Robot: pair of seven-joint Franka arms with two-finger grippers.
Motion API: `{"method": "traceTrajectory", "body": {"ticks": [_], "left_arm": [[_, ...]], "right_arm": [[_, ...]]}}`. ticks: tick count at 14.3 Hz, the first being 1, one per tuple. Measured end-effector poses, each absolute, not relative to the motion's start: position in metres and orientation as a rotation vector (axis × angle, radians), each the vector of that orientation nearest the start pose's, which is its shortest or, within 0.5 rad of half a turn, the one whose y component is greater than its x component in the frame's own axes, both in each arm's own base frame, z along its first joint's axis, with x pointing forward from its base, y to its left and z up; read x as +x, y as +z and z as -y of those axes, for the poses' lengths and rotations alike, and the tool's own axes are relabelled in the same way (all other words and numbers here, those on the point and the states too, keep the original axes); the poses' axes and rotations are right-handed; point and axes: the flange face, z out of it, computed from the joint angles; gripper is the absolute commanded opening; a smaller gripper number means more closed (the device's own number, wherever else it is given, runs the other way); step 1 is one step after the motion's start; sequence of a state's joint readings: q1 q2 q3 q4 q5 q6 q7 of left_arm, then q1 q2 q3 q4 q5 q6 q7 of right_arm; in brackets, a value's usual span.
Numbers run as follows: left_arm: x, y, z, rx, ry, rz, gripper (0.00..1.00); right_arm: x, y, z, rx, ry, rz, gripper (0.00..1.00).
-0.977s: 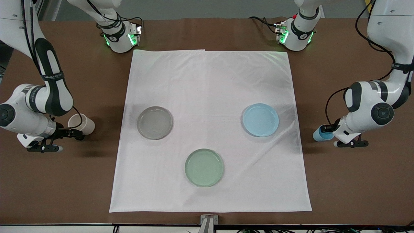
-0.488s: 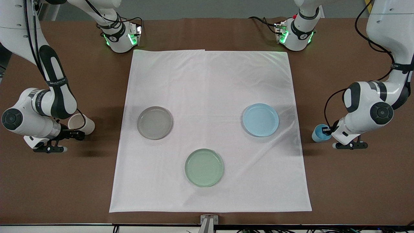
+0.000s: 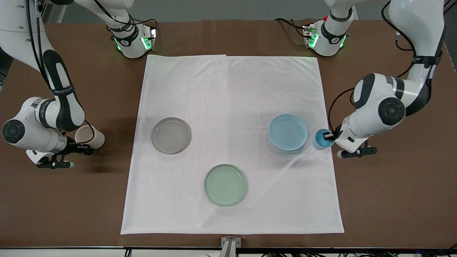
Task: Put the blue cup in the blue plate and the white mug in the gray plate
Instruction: 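Carry the blue cup with the left gripper over the blue plate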
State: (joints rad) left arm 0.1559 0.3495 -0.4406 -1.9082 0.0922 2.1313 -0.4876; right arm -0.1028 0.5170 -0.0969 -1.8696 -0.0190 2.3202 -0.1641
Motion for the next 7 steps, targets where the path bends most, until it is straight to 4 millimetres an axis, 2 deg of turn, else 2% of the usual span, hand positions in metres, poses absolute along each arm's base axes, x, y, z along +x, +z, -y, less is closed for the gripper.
{"method": "traceTrajectory", "body": {"ticks": [4,5,7], "left_arm": [[0.563,0.291,0.227,-3.136,0.246,0.371,0.01],[0.557,0.282,0.238,-3.129,0.262,0.371,0.01],[0.552,0.261,0.245,-3.112,0.285,0.373,0.06]], "right_arm": [[0.62,0.232,0.123,-3.188,0.12,-0.018,0.23],[0.62,0.232,0.123,-3.188,0.12,-0.018,0.22],[0.62,0.232,0.123,-3.188,0.121,-0.018,0.15]]}}
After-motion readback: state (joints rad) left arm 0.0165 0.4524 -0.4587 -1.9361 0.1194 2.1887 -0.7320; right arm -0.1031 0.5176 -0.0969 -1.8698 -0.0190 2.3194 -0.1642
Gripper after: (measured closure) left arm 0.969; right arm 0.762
